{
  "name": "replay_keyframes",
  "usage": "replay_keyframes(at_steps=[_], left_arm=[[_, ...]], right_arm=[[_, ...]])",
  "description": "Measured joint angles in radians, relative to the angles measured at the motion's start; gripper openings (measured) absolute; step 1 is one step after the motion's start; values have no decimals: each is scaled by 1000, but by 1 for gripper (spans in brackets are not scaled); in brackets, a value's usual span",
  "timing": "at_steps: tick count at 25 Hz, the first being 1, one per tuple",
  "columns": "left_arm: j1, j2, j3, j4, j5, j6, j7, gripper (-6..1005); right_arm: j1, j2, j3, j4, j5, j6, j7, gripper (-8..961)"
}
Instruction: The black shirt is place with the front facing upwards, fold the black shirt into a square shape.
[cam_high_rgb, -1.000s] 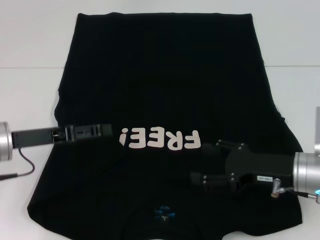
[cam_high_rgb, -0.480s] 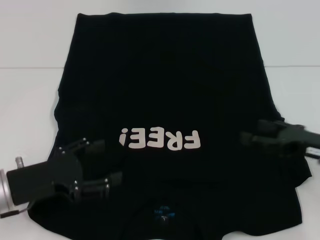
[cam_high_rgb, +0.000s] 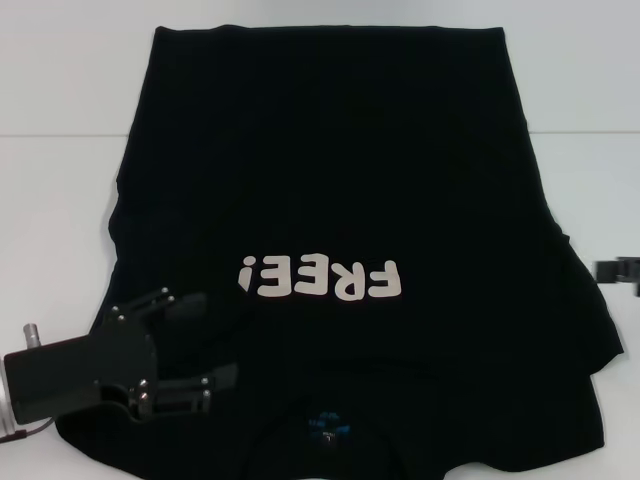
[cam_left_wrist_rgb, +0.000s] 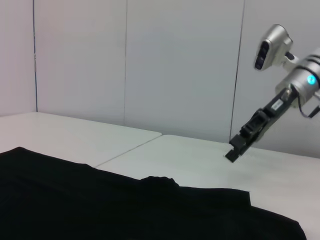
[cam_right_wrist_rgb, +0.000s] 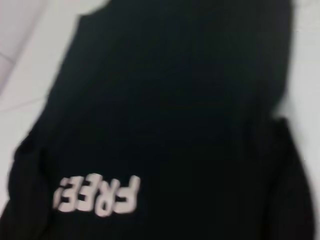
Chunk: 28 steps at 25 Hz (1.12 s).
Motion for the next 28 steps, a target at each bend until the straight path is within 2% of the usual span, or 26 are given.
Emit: replay_keyframes(at_steps=[1, 4, 10, 15, 21, 28], left_arm=[[0, 1, 0, 0, 1, 3, 6, 925], [2, 2, 0, -2, 3, 12, 24, 925], [5, 4, -1, -4, 28, 13, 34, 925], [14, 2, -3, -5, 30, 12, 66, 925], [15, 0, -4, -5, 30, 11, 68, 925], [16, -3, -7, -6, 30, 7, 68, 926]], right_arm=[[21, -10, 32, -4, -54, -30, 41, 941], [70, -23, 93, -5, -191, -61, 105, 941], [130, -21, 105, 13, -358, -60, 179, 941], [161, -20, 99, 81, -371, -32, 186, 942], [181, -38, 57, 195, -375, 43, 196, 938], [205, -47, 44, 280, -375, 97, 187, 934]])
